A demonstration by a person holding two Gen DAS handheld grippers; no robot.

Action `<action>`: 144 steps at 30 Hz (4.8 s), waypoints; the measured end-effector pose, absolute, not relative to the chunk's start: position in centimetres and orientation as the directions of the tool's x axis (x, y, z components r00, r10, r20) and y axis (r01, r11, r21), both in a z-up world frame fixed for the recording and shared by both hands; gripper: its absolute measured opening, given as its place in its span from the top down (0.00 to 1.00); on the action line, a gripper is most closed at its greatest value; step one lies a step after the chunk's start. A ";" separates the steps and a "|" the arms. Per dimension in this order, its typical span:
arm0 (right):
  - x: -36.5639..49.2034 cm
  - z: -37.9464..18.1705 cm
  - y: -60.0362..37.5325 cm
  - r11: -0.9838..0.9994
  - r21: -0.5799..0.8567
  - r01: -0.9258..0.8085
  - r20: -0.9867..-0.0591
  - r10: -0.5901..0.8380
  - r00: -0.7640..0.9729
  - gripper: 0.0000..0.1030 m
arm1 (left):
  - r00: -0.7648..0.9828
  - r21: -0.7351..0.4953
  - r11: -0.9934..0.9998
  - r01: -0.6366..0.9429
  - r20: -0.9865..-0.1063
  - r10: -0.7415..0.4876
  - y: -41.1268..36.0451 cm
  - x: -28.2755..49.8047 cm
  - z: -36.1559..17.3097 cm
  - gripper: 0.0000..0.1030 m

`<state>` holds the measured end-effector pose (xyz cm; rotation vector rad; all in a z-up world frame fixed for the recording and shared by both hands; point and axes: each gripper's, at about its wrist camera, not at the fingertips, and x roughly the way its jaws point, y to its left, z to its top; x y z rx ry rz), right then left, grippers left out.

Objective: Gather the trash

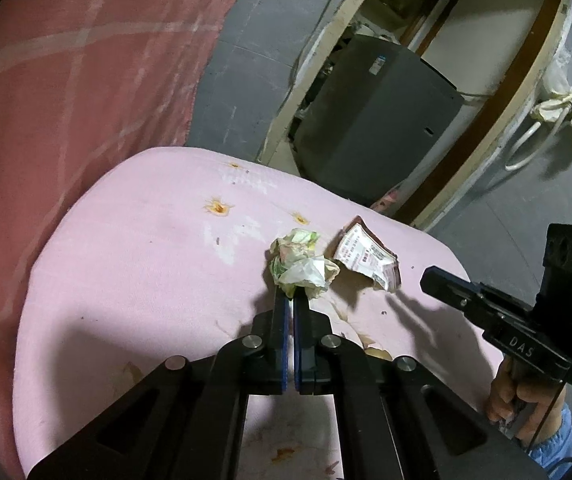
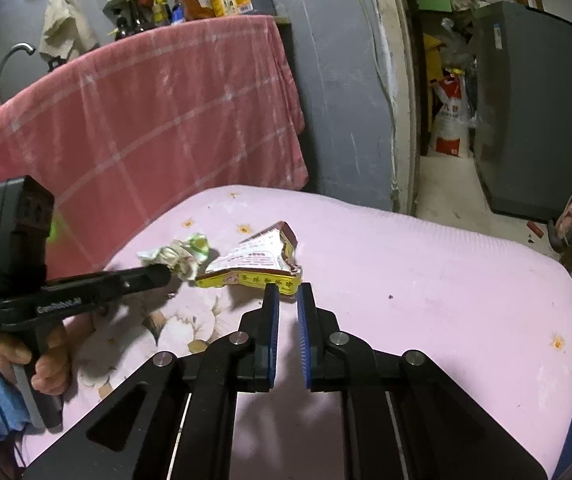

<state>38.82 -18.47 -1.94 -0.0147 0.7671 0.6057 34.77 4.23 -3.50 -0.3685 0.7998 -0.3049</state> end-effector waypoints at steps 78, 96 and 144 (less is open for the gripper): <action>35.5 -3.3 -16.7 0.811 0.241 -0.533 -0.691 0.529 0.493 0.59 | 0.653 -0.392 0.904 0.170 -0.642 -0.402 5.2 23.3 -2.9 0.63; 34.5 -3.1 -16.7 0.808 0.212 -0.550 -0.677 0.527 0.514 0.64 | 0.660 -0.301 0.952 0.053 -0.705 -0.259 3.4 25.5 -3.0 0.91; 21.8 1.4 -49.1 0.950 0.284 0.126 -0.284 -0.042 0.958 0.63 | 0.566 -0.249 0.760 0.600 -0.540 -0.624 -32.1 29.7 0.0 0.82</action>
